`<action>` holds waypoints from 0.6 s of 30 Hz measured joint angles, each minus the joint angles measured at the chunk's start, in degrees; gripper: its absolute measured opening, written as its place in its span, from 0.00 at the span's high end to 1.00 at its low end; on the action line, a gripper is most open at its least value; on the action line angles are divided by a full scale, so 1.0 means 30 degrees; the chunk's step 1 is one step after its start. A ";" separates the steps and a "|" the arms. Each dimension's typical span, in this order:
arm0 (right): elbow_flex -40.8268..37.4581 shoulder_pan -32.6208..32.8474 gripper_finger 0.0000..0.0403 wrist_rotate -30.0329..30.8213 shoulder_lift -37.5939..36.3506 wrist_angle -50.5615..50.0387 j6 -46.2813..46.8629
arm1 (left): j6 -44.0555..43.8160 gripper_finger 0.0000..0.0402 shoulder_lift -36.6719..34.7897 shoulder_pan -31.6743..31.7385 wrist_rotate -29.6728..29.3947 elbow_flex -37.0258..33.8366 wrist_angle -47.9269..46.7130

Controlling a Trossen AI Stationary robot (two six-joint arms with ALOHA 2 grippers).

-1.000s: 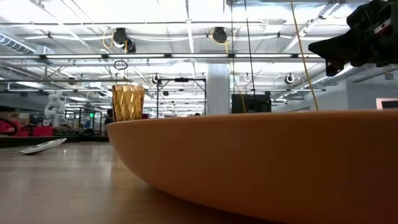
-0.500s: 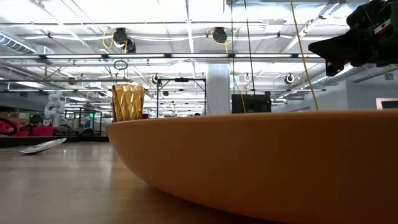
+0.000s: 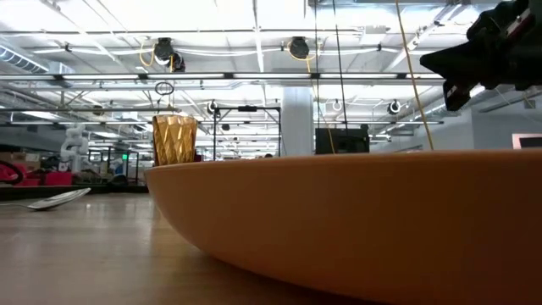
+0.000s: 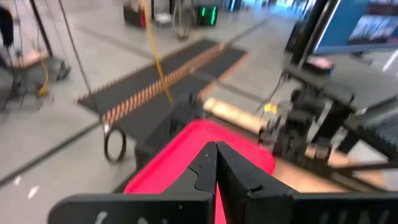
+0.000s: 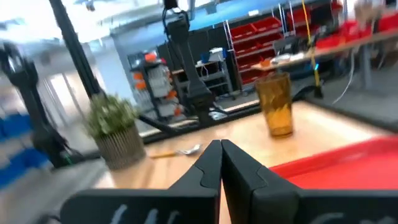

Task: Pick and place plate/cup/fork/spoon on tray
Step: Put the brown cup on the red tray

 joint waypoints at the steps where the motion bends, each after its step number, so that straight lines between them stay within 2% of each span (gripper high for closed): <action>1: 0.0006 0.0001 1.00 0.0000 0.0006 0.0182 0.0683 | -0.0276 0.98 0.0000 0.0000 0.0007 0.0000 -0.0737; 4: 0.0007 0.0002 1.00 0.0002 0.0008 0.1593 0.2425 | -0.0997 0.98 0.0000 0.0007 0.0000 -0.0007 -0.2811; 9: 0.0005 -0.0007 1.00 0.1037 0.0018 0.4514 0.7940 | -0.1642 0.98 0.0000 0.0000 -0.0194 -0.0015 -0.5703; 12: 0.0279 0.0007 1.00 0.0993 0.0269 0.4696 0.9774 | -0.1415 0.98 0.0000 0.0007 -0.0471 -0.0018 -0.6632; 18: 0.3908 0.0000 1.00 0.1521 0.2398 0.4493 0.9310 | 0.0100 0.98 0.0000 0.0000 -0.0663 -0.0029 -0.6812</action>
